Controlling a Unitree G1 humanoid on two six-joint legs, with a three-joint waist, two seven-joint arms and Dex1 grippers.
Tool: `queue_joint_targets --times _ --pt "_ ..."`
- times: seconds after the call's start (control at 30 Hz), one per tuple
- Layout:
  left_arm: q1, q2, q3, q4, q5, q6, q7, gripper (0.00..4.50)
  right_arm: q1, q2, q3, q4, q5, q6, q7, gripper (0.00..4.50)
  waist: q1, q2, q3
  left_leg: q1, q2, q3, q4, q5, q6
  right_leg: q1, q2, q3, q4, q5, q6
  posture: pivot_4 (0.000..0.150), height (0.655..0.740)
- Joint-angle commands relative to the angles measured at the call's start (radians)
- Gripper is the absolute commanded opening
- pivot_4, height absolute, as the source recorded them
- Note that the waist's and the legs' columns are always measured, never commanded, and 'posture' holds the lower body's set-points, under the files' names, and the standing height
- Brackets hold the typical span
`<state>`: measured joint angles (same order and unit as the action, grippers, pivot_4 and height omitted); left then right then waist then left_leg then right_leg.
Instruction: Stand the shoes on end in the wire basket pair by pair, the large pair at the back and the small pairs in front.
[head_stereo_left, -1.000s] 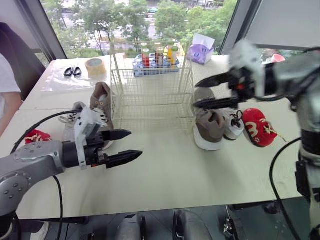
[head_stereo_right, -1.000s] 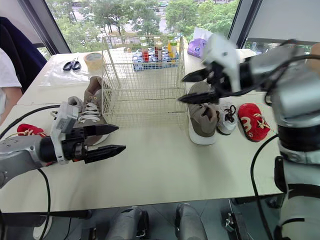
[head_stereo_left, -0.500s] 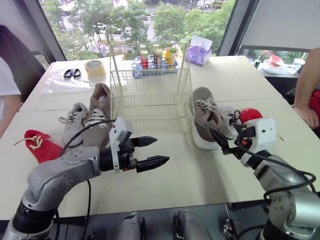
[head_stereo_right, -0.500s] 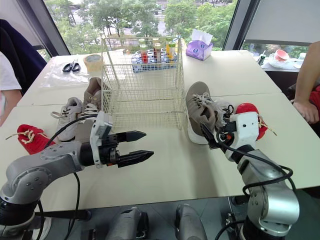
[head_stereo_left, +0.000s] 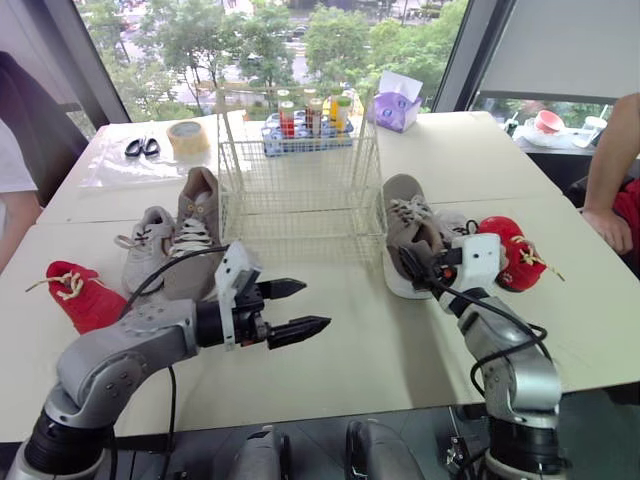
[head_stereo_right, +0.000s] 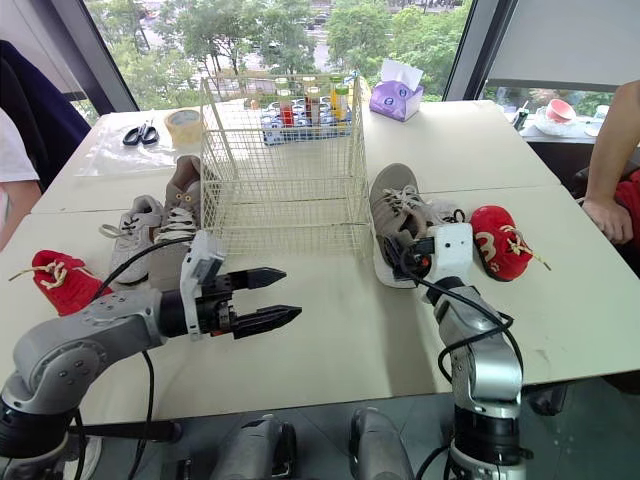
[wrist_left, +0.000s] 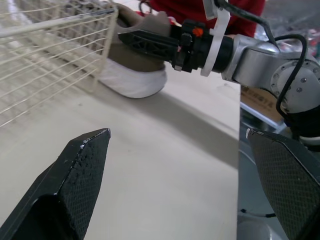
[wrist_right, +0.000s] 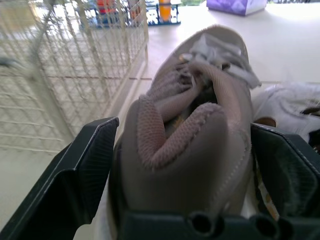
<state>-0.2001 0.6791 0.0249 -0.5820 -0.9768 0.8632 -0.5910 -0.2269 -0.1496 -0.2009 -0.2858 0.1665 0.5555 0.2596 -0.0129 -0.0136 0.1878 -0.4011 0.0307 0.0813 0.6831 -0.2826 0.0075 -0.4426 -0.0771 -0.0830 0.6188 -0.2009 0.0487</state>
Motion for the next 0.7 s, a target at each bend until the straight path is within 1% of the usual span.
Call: queue_joint_targets --times 0.03,0.13,0.17,0.23,0.27,0.3,0.43,0.5,0.57,0.67,0.7 --pt "0.010 0.010 0.041 -0.047 -0.001 -0.010 0.012 4.50 -0.001 -0.003 0.010 0.084 -0.014 -0.048 -0.027 2.87 0.000 0.000 0.000 0.000 0.000 0.000 0.000 0.000 0.000 0.000 0.000 0.000 0.000 0.000 0.000 0.150 0.7400" --pt "0.018 0.015 0.054 -0.055 -0.004 -0.007 0.020 4.50 0.009 -0.010 0.022 0.096 -0.009 -0.067 -0.029 1.60 0.000 0.000 -0.001 0.002 0.000 0.000 0.000 0.000 0.000 0.001 0.000 0.000 0.000 0.000 0.000 0.150 0.7400" --pt "0.019 0.016 0.058 -0.055 -0.005 -0.006 0.022 4.50 0.012 -0.007 0.021 0.095 0.000 -0.063 -0.033 1.35 0.000 -0.001 -0.001 0.002 0.000 0.000 0.000 0.000 0.000 0.002 0.000 0.000 0.000 0.000 0.000 0.150 0.7400" --pt "0.019 0.019 0.063 -0.055 -0.005 -0.005 0.022 4.50 0.015 0.003 0.019 0.091 0.014 -0.055 -0.044 0.61 0.000 -0.002 -0.002 0.002 0.000 0.000 0.000 0.000 0.000 0.002 0.000 0.000 0.000 0.000 0.000 0.150 0.7400" --pt "0.018 0.022 0.067 -0.054 -0.007 -0.003 0.021 4.50 0.018 0.009 0.023 0.077 0.015 -0.043 -0.057 0.38 0.000 -0.002 -0.002 0.002 0.000 0.000 0.000 0.000 0.000 0.002 0.000 0.000 0.000 0.000 0.000 0.150 0.7400" --pt "0.016 0.025 0.070 -0.052 -0.009 -0.001 0.020 4.50 0.019 0.014 0.028 0.059 0.019 -0.032 -0.064 0.30 0.000 -0.002 -0.002 0.003 0.000 0.000 0.000 0.000 0.000 0.003 0.000 0.000 0.000 0.000 0.000 0.150 0.7400" --pt "-0.004 0.040 0.077 -0.033 -0.020 0.007 0.004 4.50 0.001 0.027 0.026 -0.022 0.009 -0.030 -0.120 0.30 0.001 -0.002 -0.002 0.002 0.001 -0.001 -0.001 0.000 0.000 0.002 0.000 0.000 0.000 0.000 0.000 0.150 0.7400" --pt "-0.028 0.059 0.083 -0.008 -0.037 0.022 -0.024 4.50 -0.056 0.019 -0.001 -0.082 -0.027 -0.081 -0.182 0.30 0.002 -0.002 -0.002 0.001 0.001 -0.001 -0.001 0.000 0.000 0.001 0.000 0.000 0.000 0.000 0.000 0.150 0.7400" --pt "-0.054 0.074 0.092 0.019 -0.071 0.046 -0.049 4.50 -0.123 -0.015 -0.011 -0.131 -0.067 -0.111 -0.225 0.30 0.002 0.003 0.001 -0.002 0.000 -0.001 0.000 0.000 0.000 -0.002 0.000 0.000 0.000 0.000 0.000 0.150 0.7400" --pt "-0.092 0.090 0.103 0.059 -0.114 0.076 -0.084 4.50 -0.230 -0.053 -0.027 -0.181 -0.099 -0.111 -0.276 0.30 0.001 0.005 0.003 -0.008 -0.001 0.001 0.000 0.000 0.000 -0.009 -0.001 0.001 0.001 0.001 0.000 0.150 0.7400" --pt "-0.111 0.091 0.105 0.077 -0.121 0.082 -0.092 4.50 -0.270 -0.065 -0.034 -0.199 -0.111 -0.104 -0.296 0.30 0.001 0.005 0.003 -0.008 -0.001 0.001 0.000 0.000 0.000 -0.009 -0.001 0.001 0.002 0.002 0.004 0.150 0.7400"
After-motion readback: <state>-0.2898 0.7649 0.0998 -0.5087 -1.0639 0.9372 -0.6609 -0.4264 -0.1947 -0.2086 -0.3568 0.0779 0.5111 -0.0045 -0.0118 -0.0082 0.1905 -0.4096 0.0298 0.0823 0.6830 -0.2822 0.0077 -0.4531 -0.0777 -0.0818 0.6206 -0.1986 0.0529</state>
